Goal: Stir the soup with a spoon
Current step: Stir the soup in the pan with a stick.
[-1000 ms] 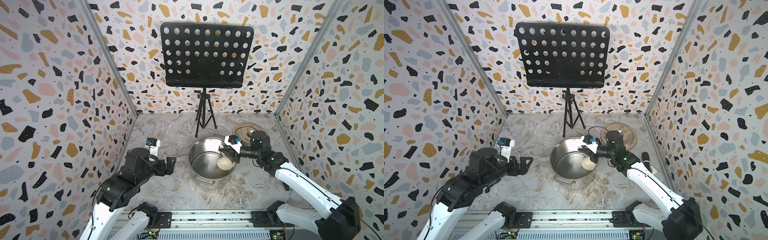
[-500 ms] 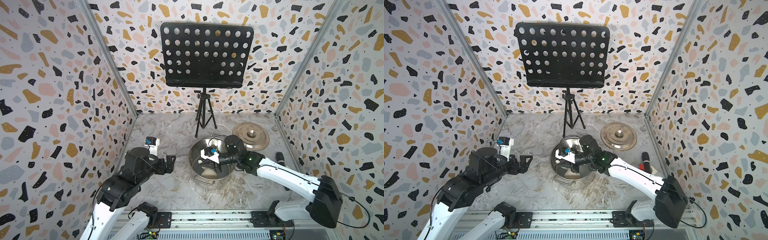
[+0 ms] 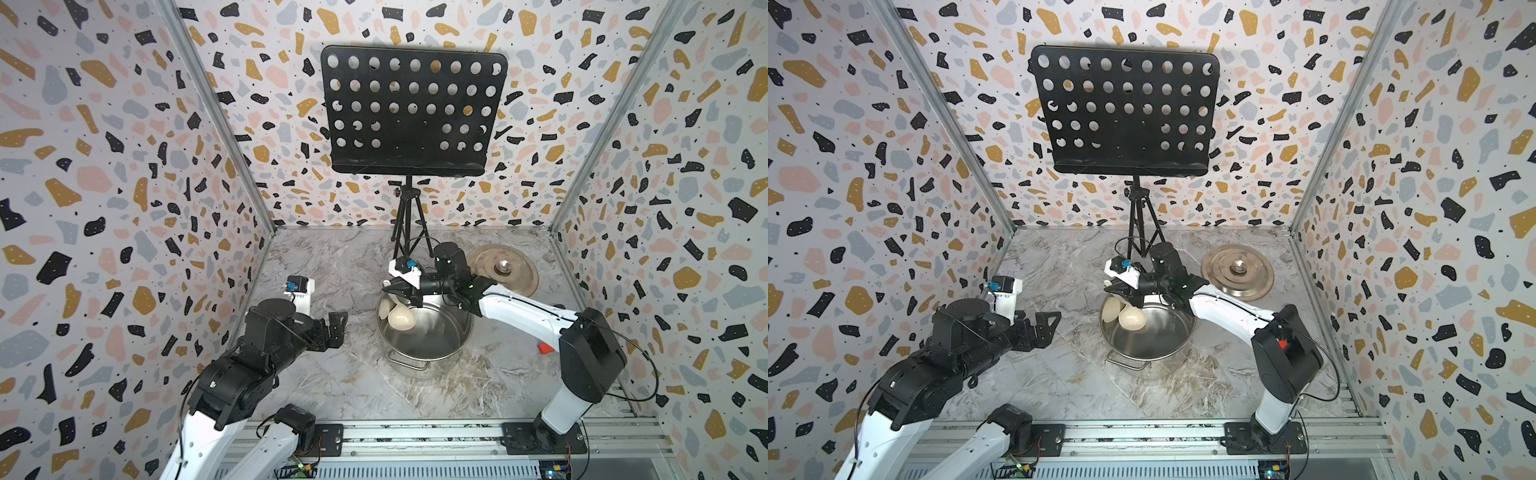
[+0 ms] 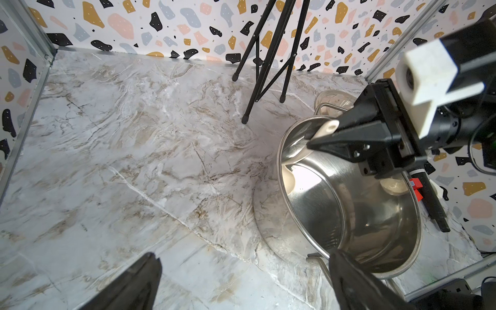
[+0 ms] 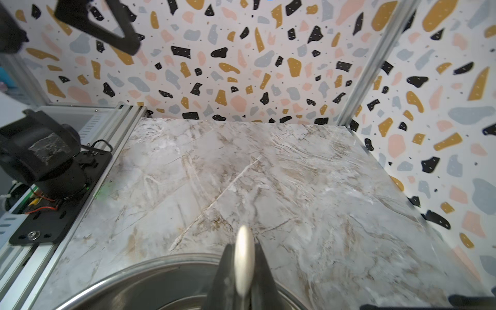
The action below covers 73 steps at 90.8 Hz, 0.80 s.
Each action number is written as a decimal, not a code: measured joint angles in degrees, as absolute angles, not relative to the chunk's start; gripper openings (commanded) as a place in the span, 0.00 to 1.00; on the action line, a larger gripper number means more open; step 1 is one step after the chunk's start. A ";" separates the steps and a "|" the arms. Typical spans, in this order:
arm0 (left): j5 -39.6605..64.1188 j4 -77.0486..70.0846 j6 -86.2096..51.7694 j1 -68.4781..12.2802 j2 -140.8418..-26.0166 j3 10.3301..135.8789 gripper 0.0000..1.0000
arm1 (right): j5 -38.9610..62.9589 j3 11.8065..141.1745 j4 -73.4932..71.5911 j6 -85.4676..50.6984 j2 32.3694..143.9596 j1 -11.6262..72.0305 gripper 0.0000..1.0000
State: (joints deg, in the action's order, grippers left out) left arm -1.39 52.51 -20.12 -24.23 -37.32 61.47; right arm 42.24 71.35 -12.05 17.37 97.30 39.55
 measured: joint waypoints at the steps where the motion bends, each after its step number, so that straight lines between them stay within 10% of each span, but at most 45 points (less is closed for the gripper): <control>1: -1.41 52.58 -20.12 -24.23 -37.26 61.47 0.99 | 42.24 71.35 -12.08 17.10 97.32 39.16 0.00; 73: -3.53 53.15 -20.18 -24.23 -36.45 61.47 0.99 | 45.15 46.81 -0.25 14.48 60.07 27.99 0.00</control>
